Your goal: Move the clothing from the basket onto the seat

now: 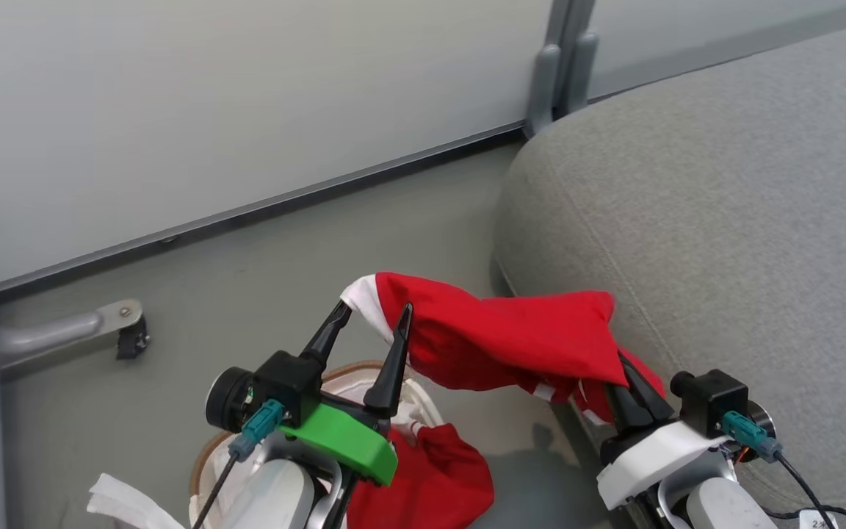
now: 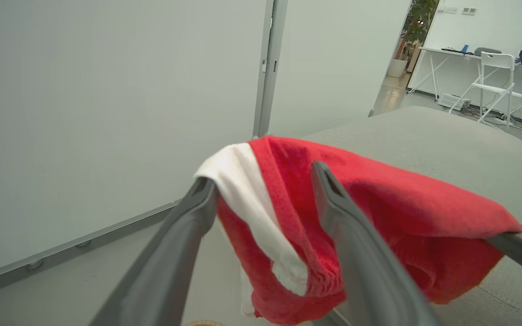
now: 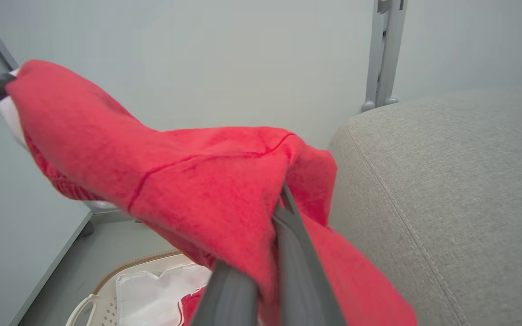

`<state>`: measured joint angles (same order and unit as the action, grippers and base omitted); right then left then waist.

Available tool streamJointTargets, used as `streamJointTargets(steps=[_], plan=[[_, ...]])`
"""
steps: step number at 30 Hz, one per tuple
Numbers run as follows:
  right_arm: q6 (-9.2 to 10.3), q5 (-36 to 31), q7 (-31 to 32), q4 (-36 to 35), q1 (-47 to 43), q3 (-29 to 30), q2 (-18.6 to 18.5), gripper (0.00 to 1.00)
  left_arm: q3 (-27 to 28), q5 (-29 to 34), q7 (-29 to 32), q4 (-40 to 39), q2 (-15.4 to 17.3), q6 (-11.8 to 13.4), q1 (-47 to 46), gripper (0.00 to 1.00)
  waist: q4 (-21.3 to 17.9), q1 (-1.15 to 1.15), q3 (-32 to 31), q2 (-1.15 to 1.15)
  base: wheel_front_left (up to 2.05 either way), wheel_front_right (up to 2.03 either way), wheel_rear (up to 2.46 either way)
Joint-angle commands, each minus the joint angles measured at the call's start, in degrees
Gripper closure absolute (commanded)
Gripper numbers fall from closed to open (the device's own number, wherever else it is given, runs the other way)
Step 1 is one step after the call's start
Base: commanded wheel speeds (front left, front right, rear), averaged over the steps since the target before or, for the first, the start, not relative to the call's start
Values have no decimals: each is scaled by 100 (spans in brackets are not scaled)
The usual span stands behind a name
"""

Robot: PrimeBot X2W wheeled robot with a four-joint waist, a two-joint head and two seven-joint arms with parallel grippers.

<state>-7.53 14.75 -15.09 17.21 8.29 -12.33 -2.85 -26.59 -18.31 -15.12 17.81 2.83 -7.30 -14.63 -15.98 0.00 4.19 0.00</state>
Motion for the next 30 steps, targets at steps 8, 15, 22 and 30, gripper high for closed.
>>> streamJointTargets(steps=[8, 15, 22, 30], plan=[[8, 96, -13, -448, -156, 326, -18, 100, 103, 83, -5, 6, 18, -21, 250, 0, -1282, 0, -43, 0, 0, 0, 0], [7, -155, -12, -971, 168, 966, -11, 100, 9, 132, -5, 50, 21, -20, 172, 0, -1448, 0, 175, 0, 0, 0, 0], [7, -753, -13, -949, 1197, 1125, -271, 100, -80, 285, -5, 88, 52, -20, -11, 0, -1411, 0, 659, 0, 0, 0, 0], [8, -1171, -12, -156, 2845, 1573, -927, 100, -445, 287, -5, -59, 340, -21, -428, 0, -841, 0, 1433, 0, 0, 0, 0]])
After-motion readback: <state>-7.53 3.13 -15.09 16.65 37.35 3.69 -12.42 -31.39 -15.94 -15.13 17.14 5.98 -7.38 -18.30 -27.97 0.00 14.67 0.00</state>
